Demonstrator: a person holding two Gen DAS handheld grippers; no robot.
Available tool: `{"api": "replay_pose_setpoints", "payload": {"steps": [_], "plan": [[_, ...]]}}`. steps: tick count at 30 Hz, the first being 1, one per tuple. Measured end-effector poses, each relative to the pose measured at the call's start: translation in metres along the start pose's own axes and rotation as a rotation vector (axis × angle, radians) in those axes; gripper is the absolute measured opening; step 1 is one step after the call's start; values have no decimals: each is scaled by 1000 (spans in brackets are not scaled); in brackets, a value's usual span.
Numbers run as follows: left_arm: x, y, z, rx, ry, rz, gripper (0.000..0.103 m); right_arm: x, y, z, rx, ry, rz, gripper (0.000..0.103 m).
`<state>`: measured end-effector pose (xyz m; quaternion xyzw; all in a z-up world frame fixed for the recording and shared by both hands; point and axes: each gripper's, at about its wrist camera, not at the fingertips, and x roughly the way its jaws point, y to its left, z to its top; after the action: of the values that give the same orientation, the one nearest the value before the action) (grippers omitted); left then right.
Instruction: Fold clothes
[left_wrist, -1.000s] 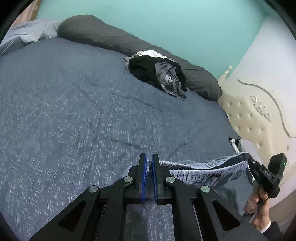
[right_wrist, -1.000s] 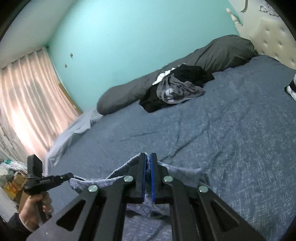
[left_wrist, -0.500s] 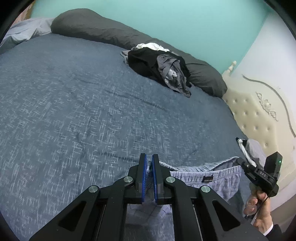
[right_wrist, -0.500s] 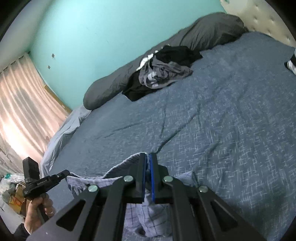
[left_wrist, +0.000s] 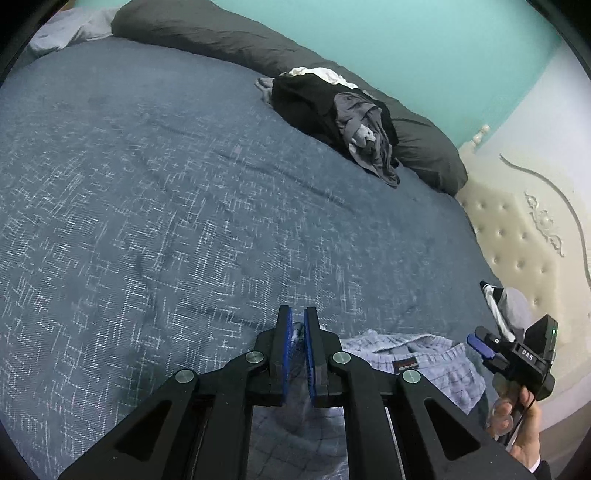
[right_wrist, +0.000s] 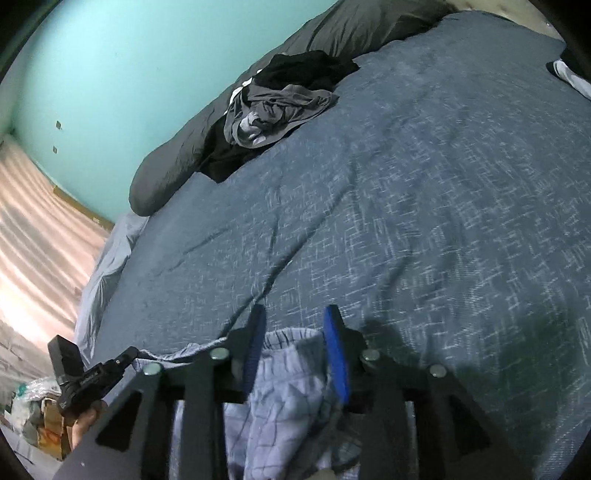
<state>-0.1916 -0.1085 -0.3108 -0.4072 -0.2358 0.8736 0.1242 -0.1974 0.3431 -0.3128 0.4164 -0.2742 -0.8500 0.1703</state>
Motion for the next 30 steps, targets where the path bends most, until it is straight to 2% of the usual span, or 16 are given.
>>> {"api": "replay_pose_setpoints", "payload": {"steps": [1, 3, 4, 5, 7, 8, 10, 16, 22, 25, 27, 28, 29, 30], "plan": [[0, 0, 0, -1, 4, -4, 8, -3, 2, -2, -14, 2, -12, 42], [-3, 1, 0, -5, 7, -10, 11, -5, 10, -6, -66, 13, -38, 42], [-6, 1, -1, -8, 6, -12, 19, -5, 17, -10, -103, 31, -41, 42], [-12, 2, -2, -8, -2, -13, 33, -4, 23, -14, -131, 44, -47, 42], [-22, 4, -3, -6, -21, -10, 46, -2, 35, -21, -201, 67, -72, 42], [-28, 5, -4, -3, -34, 1, 47, 0, 40, -25, -235, 77, -99, 42], [-33, 9, -5, 5, -38, 8, 47, 6, 49, -32, -297, 99, -153, 42], [-18, 15, -10, 32, 22, 3, 46, 15, 55, -43, -355, 108, -200, 42], [-1, 14, -14, 61, 72, 3, 46, 21, 49, -33, -323, 93, -175, 19], [2, 9, -16, 97, 78, 14, 46, 19, 49, -31, -315, 76, -155, 14], [5, 8, -16, 104, 85, 16, 35, 17, 50, -29, -317, 66, -145, 12], [7, 7, -16, 108, 88, 17, 22, 16, 50, -29, -317, 60, -140, 11], [8, 6, -16, 111, 91, 18, 13, 16, 50, -28, -316, 53, -135, 10], [8, 5, -16, 112, 88, 22, 12, 15, 51, -27, -315, 50, -133, 10]]}}
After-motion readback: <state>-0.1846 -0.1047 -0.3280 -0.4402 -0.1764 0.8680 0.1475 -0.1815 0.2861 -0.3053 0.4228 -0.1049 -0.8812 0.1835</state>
